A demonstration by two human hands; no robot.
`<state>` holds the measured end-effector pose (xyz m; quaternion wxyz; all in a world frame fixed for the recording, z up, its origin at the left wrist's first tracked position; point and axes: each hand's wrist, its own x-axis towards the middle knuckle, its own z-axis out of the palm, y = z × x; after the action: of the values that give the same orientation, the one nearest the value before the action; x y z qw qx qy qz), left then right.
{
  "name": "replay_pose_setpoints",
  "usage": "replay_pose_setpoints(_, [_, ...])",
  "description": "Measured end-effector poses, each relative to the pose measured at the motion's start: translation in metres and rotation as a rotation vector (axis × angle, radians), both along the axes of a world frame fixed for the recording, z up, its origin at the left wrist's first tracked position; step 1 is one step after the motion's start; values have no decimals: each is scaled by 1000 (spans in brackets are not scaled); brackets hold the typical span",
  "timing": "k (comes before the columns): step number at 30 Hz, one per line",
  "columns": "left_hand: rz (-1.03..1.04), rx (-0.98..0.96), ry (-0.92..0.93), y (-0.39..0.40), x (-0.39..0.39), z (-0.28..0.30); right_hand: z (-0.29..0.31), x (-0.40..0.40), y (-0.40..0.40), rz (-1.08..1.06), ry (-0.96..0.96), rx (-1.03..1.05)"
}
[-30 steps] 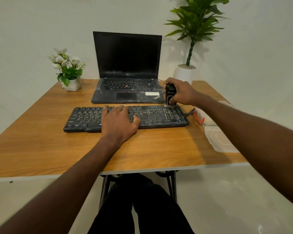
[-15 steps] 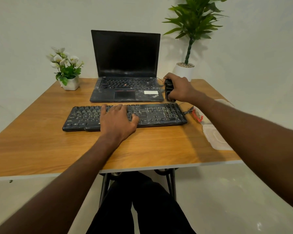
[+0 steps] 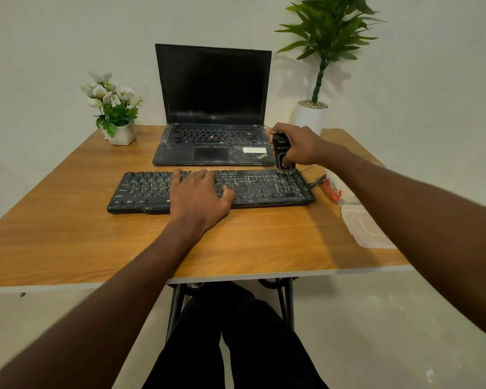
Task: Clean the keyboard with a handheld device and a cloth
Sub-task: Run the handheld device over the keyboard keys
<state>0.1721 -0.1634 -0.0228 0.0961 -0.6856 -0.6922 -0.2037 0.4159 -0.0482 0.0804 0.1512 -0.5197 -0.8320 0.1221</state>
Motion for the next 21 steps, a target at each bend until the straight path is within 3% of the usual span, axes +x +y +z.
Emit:
replay_pose_setpoints(4, [-1,6,-1,1,0,0,8,-2,-1,46,-16,-60])
replay_pose_setpoints(7, [0,12,2,0,0,0,7,-1,-2,6,-59,59])
replay_pose_setpoints(11, [-3,15,-9,0,-1,0,0,-2,-4,42,81,21])
replay_pose_setpoints(17, [3,-3,-22,-1,-1,1,6,18,-6,-104,-121,96])
replay_pose_setpoints(21, [5,-5,-14,-2,-1,1,2,17,-10,-144,56,96])
